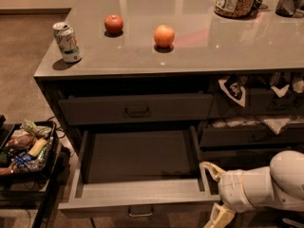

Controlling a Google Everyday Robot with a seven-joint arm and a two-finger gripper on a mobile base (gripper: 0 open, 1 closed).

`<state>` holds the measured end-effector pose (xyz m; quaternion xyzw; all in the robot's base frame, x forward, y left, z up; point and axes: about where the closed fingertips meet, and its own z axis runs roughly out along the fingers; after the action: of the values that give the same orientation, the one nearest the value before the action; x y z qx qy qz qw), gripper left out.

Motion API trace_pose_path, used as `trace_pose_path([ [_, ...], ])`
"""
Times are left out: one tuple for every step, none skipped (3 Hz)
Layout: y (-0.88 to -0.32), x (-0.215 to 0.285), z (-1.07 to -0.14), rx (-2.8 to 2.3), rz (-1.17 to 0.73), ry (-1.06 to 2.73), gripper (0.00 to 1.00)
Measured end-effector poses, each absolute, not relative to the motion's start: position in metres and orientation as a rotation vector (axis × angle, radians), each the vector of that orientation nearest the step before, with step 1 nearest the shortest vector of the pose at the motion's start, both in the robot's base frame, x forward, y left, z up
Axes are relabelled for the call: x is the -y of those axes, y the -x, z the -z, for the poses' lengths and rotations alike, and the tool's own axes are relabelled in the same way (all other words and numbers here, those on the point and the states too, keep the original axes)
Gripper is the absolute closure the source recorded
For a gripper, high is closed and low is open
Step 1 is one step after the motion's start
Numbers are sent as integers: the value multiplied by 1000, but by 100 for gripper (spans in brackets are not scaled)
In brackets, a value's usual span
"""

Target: Close middle drawer

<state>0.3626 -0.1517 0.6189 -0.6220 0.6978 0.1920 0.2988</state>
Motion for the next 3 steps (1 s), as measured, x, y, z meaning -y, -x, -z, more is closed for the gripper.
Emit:
trace_pose_path([
  [-329, 134, -564, -1890, -623, 1565, 0],
  [-328, 133, -564, -1890, -625, 1563, 0],
  [-328, 133, -564, -1872, -596, 1558, 0],
])
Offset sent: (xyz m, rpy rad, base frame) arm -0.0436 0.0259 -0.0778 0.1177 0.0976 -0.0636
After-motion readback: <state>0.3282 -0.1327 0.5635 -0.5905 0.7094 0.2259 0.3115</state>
